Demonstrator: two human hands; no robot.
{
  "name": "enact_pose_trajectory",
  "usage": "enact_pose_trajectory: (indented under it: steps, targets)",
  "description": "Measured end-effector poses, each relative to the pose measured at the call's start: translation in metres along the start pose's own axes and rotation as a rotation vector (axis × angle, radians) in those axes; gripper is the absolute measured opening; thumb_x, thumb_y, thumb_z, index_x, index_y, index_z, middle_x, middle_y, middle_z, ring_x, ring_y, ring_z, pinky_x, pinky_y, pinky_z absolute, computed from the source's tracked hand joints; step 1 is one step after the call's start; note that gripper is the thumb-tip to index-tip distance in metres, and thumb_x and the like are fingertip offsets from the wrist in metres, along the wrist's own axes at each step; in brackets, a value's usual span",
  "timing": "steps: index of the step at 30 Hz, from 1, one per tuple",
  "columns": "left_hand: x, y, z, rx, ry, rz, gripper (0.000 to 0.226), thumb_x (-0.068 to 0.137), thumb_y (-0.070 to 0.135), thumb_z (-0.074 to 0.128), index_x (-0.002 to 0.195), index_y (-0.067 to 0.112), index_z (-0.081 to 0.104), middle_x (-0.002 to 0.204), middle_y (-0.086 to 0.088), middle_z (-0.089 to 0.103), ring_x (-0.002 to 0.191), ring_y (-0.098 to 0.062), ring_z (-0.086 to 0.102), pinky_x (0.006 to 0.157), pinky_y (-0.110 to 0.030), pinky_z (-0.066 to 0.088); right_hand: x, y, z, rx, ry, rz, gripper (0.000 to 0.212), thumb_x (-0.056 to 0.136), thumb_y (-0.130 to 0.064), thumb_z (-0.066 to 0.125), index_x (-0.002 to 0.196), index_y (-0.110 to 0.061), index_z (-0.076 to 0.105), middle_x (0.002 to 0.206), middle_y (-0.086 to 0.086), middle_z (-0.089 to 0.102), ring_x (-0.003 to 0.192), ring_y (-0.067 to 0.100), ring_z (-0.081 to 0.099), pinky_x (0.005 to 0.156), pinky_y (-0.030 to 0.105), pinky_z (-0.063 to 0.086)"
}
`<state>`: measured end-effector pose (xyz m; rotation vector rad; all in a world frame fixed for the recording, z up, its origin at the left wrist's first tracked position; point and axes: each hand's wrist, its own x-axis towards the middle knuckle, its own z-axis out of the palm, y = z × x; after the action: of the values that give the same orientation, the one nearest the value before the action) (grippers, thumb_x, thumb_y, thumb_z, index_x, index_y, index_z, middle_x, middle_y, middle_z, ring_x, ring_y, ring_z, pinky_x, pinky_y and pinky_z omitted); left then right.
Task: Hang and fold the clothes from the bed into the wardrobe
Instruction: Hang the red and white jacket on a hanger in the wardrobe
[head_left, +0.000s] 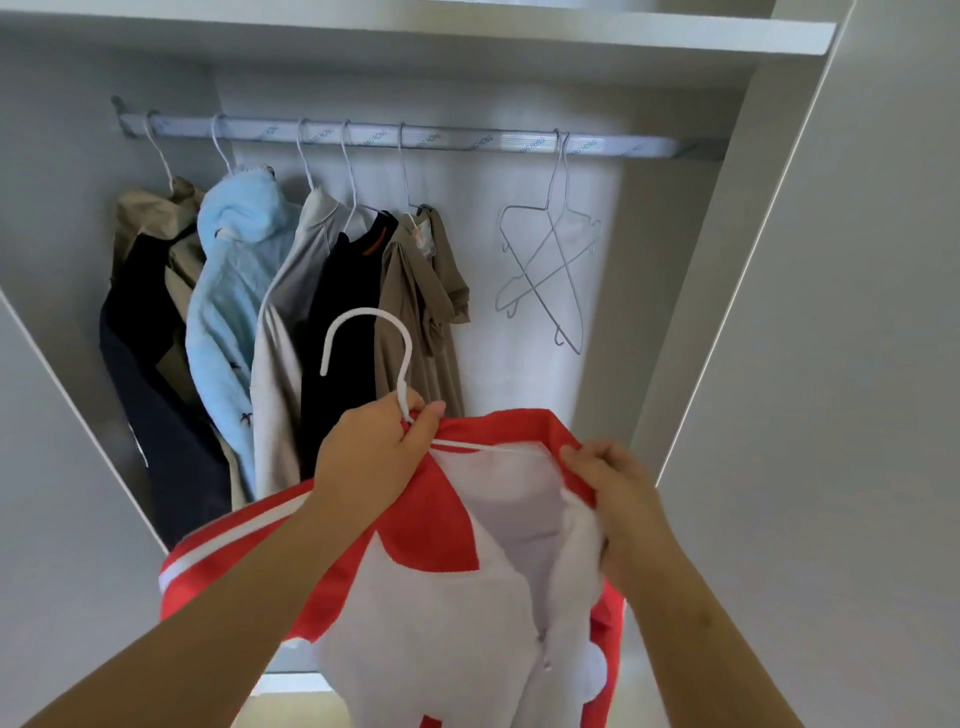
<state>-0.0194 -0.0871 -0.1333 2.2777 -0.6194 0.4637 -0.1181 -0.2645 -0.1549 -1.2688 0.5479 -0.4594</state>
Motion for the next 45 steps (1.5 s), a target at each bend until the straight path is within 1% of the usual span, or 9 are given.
enact_pose_trajectory:
  steps: [5,10,15,21,26,34,38,41,45]
  targets:
    - [-0.002,0.003,-0.002,-0.14,0.037,0.01,0.033,0.091,0.03,0.053,0.059,0.029,0.047,0.051,0.007,0.047,0.054,-0.004,0.049,0.057,-0.009,0.036,-0.004,-0.006,-0.013,-0.291,0.04,-0.163,0.043,0.087,-0.013,0.061,0.05,-0.02,0.039,0.043,-0.012,0.04,0.044,0.005,0.037,0.05,0.021,0.033]
    - [-0.006,0.017,-0.003,-0.19,-0.051,0.087,0.025,0.091,0.028,0.052,0.068,0.021,0.057,0.059,-0.002,0.057,0.06,-0.011,0.055,0.06,-0.02,0.039,-0.004,-0.025,-0.023,-0.751,0.263,-0.605,0.02,0.092,-0.029,0.053,0.073,-0.025,0.049,0.078,-0.012,0.05,0.083,0.011,0.044,0.087,0.036,0.033]
    - [-0.012,0.05,0.002,-0.205,-0.013,0.118,0.033,0.087,0.048,0.042,0.069,0.022,0.053,0.057,0.006,0.052,0.06,-0.014,0.055,0.061,-0.03,0.043,-0.009,-0.01,-0.024,-1.022,0.242,-0.593,0.044,0.096,-0.038,0.036,0.07,-0.01,0.057,0.06,0.003,0.052,0.062,0.026,0.05,0.062,0.03,0.031]
    - [-0.015,0.07,0.018,-0.055,-0.009,0.289,0.041,0.09,0.053,0.038,0.076,0.018,0.054,0.058,0.007,0.05,0.056,-0.015,0.055,0.056,-0.033,0.049,-0.019,-0.003,-0.008,-0.971,0.229,-0.547,0.049,0.097,-0.039,0.033,0.05,-0.026,0.035,0.049,-0.01,0.039,0.05,0.006,0.038,0.048,0.02,0.025]
    - [-0.014,0.046,0.005,0.073,-0.125,0.404,0.053,0.079,0.069,0.034,0.081,0.022,0.06,0.065,0.011,0.056,0.06,-0.006,0.054,0.056,-0.024,0.047,-0.011,-0.013,-0.024,-0.886,0.36,-0.386,0.05,0.094,-0.041,0.042,0.052,-0.015,0.049,0.056,0.003,0.053,0.063,0.026,0.051,0.053,0.028,0.032]
    - [-0.026,0.033,0.003,0.06,-0.031,0.295,0.008,0.087,0.017,0.062,0.089,0.013,0.069,0.085,-0.004,0.063,0.079,-0.017,0.056,0.073,-0.029,0.044,-0.007,-0.013,-0.032,-0.882,0.5,-0.311,0.05,0.093,-0.038,0.042,0.049,-0.013,0.04,0.053,0.003,0.044,0.063,0.03,0.046,0.054,0.028,0.032]
    - [-0.04,0.042,-0.003,-0.281,-0.474,0.309,0.015,0.089,0.036,0.049,0.076,0.033,0.055,0.069,0.022,0.058,0.069,0.003,0.055,0.063,-0.015,0.044,-0.007,-0.008,-0.032,-0.883,0.505,-0.28,0.051,0.093,-0.039,0.044,0.048,-0.014,0.041,0.053,0.001,0.044,0.064,0.031,0.046,0.053,0.028,0.029]
    - [-0.025,0.035,-0.009,-0.199,-0.256,0.448,0.029,0.085,0.049,0.046,0.101,0.028,0.061,0.089,0.024,0.054,0.086,0.0,0.055,0.08,-0.018,0.046,-0.009,-0.006,-0.026,-0.879,0.5,-0.281,0.051,0.093,-0.038,0.044,0.048,-0.015,0.041,0.052,0.001,0.043,0.064,0.03,0.045,0.055,0.028,0.03]
    - [-0.021,0.015,-0.001,0.208,-0.371,0.408,0.048,0.088,0.063,0.029,0.1,0.024,0.055,0.092,0.005,0.062,0.089,-0.016,0.061,0.074,-0.028,0.044,-0.018,-0.007,-0.016,-0.89,0.467,-0.308,0.045,0.094,-0.039,0.044,0.063,-0.011,0.061,0.069,0.013,0.06,0.075,0.035,0.055,0.061,0.031,0.034]
